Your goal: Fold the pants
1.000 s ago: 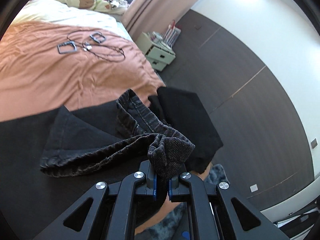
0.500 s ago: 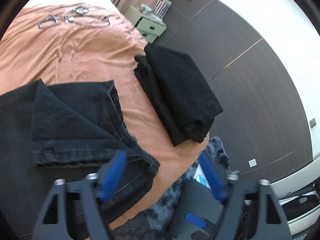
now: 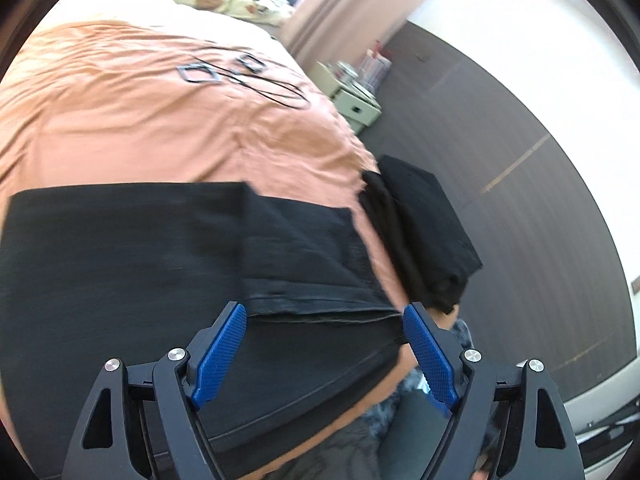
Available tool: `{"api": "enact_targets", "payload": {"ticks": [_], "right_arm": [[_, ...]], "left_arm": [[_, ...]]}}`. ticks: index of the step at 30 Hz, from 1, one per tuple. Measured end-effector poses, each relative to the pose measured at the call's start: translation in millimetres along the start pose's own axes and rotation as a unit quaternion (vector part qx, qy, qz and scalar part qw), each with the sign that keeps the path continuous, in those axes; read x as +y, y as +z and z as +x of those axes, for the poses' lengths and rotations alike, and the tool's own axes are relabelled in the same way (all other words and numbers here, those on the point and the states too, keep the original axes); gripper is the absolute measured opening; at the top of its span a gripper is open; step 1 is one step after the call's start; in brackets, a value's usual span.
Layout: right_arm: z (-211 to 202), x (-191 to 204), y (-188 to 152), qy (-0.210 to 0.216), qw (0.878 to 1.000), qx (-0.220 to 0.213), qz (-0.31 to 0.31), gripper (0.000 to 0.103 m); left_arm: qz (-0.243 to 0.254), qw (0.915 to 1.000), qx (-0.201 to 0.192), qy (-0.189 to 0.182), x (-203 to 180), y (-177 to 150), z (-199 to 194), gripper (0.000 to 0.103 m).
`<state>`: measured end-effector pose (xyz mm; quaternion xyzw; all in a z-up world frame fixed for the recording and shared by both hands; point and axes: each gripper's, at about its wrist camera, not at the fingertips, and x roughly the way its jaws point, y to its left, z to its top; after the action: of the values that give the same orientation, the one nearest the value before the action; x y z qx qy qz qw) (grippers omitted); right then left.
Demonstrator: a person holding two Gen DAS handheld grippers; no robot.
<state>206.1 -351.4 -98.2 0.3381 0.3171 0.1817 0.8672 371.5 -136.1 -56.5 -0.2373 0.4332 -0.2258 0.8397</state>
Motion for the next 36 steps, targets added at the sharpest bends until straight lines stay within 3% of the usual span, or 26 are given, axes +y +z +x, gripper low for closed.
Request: {"api": "enact_targets", "payload": {"ticks": [10,12,19,21,26,30,36], "right_arm": [[31.1,-4.7,21.7,0.009,1.0,0.005,0.025,0.071],[37.3,-9.9,25.8,0.012,0.999,0.007,0.039,0.066],[47.9,-26.7,37.3,0.001,0.998,0.007,0.069,0.065],[50.9,-30.0,39.8,0.005,0.997,0.011,0.075,0.06],[60.3,-37.7,44.4,0.016,0.996,0.018,0.091,0.056],[62.6,-40.1,43.0,0.013,0.996,0.024,0.091,0.056],[77.5,-39.3,37.9,-0.018,0.996,0.047,0.073,0.056]], "left_arm": [[-0.05,0.9961,-0.035,0.063,89.8,-21.2,-65.5,0.083],[-0.06,0.9949,-0.036,0.073,106.1,-27.3,-73.9,0.083],[-0.105,0.9877,-0.043,0.107,159.9,-50.0,-98.2,0.082],[-0.115,0.9853,-0.044,0.118,174.3,-57.3,-103.7,0.081],[-0.139,0.981,-0.03,0.132,202.4,-73.5,-107.3,0.068],[-0.159,0.9771,-0.013,0.141,221.8,-84.5,-104.2,0.065],[-0.17,0.9745,0.014,0.145,231.8,-97.8,-89.3,0.057]]}}
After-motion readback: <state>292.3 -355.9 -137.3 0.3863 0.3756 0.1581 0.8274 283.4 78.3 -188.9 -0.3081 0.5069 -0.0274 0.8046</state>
